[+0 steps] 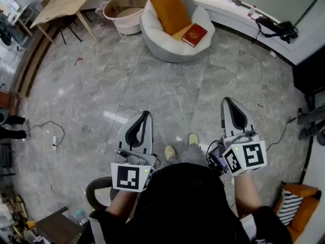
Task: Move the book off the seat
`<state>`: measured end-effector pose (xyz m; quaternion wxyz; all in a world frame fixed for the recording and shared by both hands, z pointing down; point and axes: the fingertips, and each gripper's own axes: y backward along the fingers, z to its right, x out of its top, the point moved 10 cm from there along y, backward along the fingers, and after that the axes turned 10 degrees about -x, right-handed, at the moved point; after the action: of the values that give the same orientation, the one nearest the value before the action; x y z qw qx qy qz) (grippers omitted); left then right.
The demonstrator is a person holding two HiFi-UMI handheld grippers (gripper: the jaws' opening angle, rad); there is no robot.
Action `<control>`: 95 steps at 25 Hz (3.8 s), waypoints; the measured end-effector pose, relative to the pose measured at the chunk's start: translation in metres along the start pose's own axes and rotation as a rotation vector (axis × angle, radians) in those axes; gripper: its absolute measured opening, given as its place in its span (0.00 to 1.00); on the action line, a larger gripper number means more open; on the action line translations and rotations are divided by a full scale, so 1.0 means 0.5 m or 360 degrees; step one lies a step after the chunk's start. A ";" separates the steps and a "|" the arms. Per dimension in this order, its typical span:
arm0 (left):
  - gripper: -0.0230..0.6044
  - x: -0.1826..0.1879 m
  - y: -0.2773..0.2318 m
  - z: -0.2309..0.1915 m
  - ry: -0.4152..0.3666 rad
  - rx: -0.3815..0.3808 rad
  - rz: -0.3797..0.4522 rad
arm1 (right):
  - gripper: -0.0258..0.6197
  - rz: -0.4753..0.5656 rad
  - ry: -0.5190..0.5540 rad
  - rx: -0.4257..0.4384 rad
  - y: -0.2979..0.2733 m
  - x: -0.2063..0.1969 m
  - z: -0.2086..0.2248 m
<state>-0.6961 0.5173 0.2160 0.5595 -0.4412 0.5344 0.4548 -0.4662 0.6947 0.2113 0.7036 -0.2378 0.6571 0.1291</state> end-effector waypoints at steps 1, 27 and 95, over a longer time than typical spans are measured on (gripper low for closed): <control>0.06 0.003 0.001 0.005 0.0000 0.0000 0.0014 | 0.06 0.0007 -0.0008 -0.0013 0.002 0.000 -0.001; 0.06 0.007 0.028 -0.021 0.0049 -0.0098 0.0078 | 0.06 0.0076 -0.0088 -0.0129 0.039 0.008 -0.040; 0.06 -0.012 -0.503 -0.086 0.0028 -0.0174 -0.0122 | 0.06 -0.0030 -0.0085 -0.0069 -0.390 0.025 0.271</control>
<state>-0.4582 0.4254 0.2223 0.5467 -0.4952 0.4964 0.4577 -0.2515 0.5947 0.2341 0.7167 -0.2557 0.6329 0.1429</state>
